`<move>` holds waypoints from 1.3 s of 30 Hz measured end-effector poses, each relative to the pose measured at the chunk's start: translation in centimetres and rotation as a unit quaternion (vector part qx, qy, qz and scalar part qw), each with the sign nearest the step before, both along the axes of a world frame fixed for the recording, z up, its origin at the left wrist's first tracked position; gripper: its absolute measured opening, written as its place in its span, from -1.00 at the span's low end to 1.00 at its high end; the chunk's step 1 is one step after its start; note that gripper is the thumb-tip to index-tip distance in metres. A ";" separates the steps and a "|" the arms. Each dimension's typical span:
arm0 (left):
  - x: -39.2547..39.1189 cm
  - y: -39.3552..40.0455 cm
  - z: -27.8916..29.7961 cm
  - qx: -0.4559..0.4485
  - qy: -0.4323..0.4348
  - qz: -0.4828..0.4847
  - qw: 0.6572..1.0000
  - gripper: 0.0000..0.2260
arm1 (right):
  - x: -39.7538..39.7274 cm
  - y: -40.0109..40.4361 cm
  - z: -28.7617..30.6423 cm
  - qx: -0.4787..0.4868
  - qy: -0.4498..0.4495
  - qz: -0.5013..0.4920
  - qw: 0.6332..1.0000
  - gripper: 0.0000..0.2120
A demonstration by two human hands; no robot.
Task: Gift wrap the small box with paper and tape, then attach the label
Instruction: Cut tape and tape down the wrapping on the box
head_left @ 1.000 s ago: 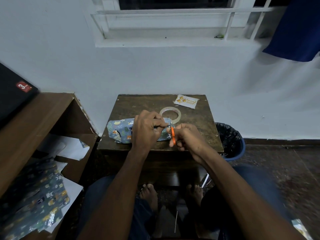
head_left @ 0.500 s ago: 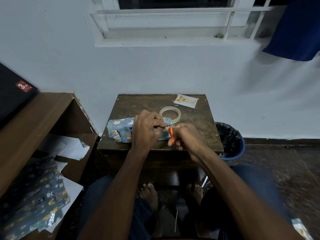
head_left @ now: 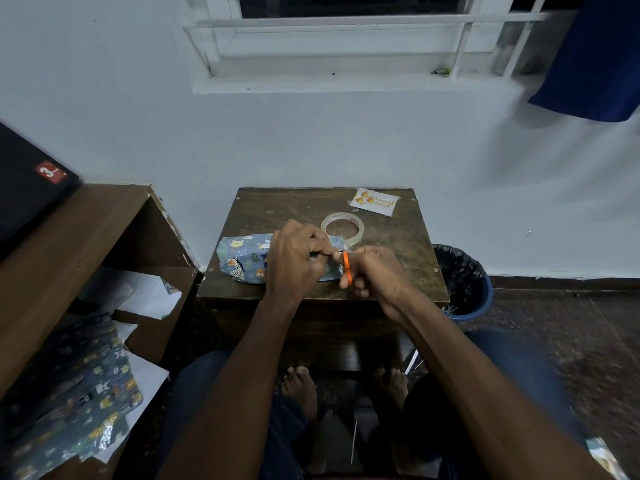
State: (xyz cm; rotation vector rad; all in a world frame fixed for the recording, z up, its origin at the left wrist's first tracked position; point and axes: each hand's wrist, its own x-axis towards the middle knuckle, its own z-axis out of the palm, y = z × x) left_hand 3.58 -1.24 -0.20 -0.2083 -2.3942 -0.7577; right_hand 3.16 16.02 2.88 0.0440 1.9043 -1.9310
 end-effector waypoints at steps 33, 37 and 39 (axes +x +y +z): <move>-0.7 0.0 0.0 0.000 -0.006 -0.003 1.000 -0.80 | -1.5 1.0 -1.5 0.344 0.274 -0.007 0.898 -0.80; -0.1 0.5 1.0 -0.016 0.007 -0.005 1.000 -0.72 | -1.6 1.2 -1.2 0.385 0.368 -0.007 0.846 -0.79; -0.3 0.6 1.3 -0.005 0.014 -0.007 1.000 -0.70 | -1.8 1.2 -1.1 0.400 0.390 0.005 0.829 -0.79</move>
